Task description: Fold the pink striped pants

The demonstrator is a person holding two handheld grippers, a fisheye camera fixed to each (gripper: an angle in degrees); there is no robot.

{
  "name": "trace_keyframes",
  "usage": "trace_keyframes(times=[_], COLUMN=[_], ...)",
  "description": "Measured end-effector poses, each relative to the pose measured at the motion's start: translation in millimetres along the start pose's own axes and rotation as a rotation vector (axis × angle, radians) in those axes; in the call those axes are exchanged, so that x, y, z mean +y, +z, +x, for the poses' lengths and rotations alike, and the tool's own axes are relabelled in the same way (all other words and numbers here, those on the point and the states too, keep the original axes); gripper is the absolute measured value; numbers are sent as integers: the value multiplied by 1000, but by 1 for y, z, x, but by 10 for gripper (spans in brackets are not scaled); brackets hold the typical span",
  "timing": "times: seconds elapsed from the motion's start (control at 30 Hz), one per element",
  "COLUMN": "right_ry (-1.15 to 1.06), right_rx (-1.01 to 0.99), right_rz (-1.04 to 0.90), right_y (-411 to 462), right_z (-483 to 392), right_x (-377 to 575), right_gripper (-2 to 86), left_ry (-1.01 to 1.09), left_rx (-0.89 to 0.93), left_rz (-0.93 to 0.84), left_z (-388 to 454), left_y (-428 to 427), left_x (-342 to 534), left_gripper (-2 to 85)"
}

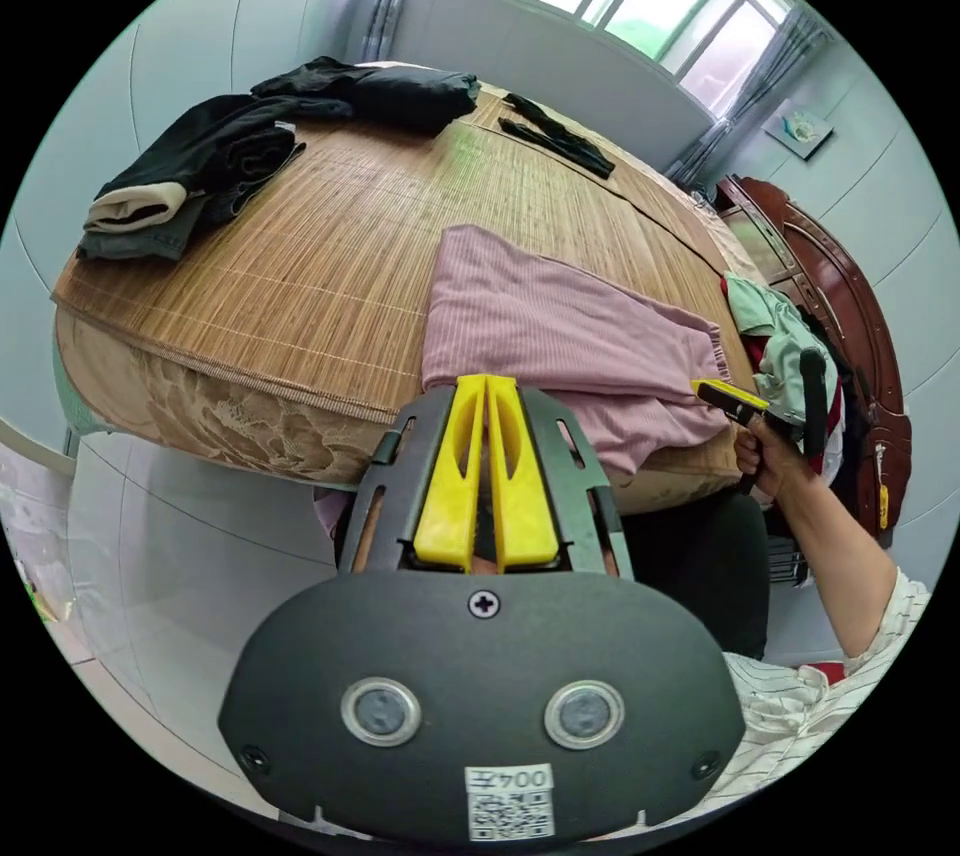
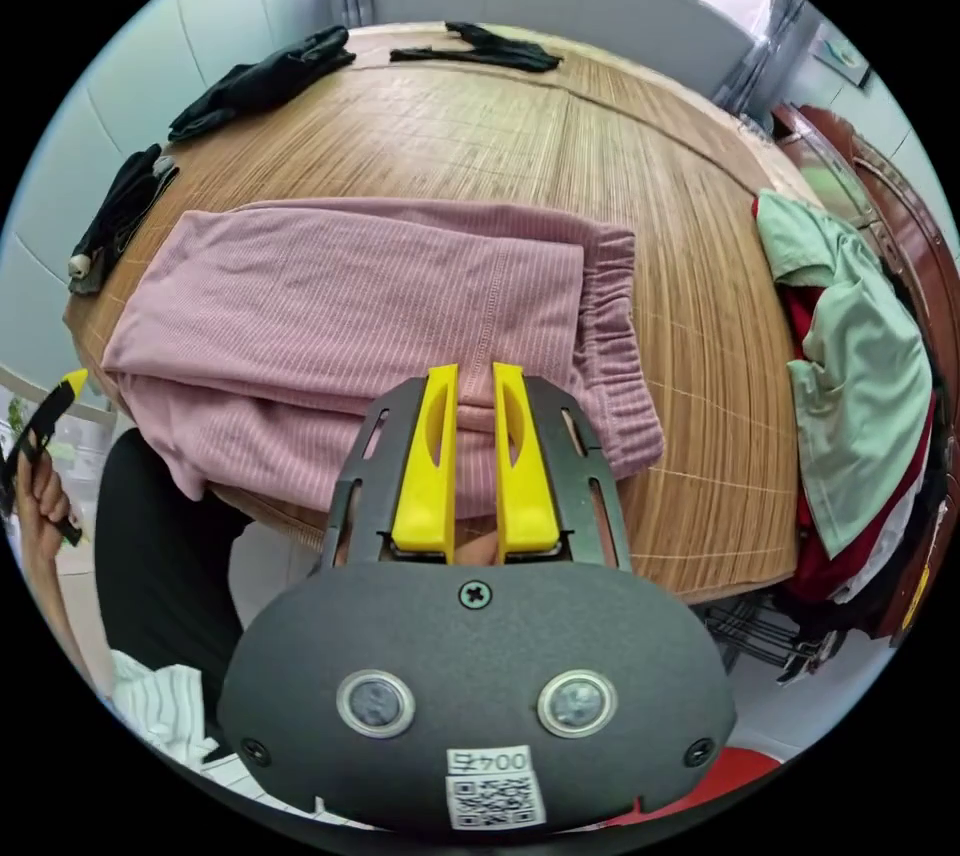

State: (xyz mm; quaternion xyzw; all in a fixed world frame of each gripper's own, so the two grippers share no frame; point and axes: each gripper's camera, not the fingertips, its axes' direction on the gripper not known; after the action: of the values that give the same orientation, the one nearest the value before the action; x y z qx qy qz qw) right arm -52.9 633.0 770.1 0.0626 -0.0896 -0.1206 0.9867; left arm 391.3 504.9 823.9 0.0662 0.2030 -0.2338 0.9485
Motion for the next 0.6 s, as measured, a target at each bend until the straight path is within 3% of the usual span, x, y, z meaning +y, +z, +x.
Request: trace_keyframes(times=[0.2,0.3,0.43,0.6], right_ry=[-68,-51,-36,-11], right_rx=[92,52,28,0], right_rz=[28,23,30,53], right_y=[-5,-9,-13,-16], right_z=[-31,-26,-23,-14], right_x=[3,2,3,9], right_gripper=[68,67,67,66], left_ry=[155,180,248,129], left_rx=[-162,-284,-269,-154], left_rz=[40,-71,-15,50], left_z=[61,71,76,81], left_y=[25,54,62,28], left_x=[-52,-64,-51,-63], left_gripper=[3,5,6,6])
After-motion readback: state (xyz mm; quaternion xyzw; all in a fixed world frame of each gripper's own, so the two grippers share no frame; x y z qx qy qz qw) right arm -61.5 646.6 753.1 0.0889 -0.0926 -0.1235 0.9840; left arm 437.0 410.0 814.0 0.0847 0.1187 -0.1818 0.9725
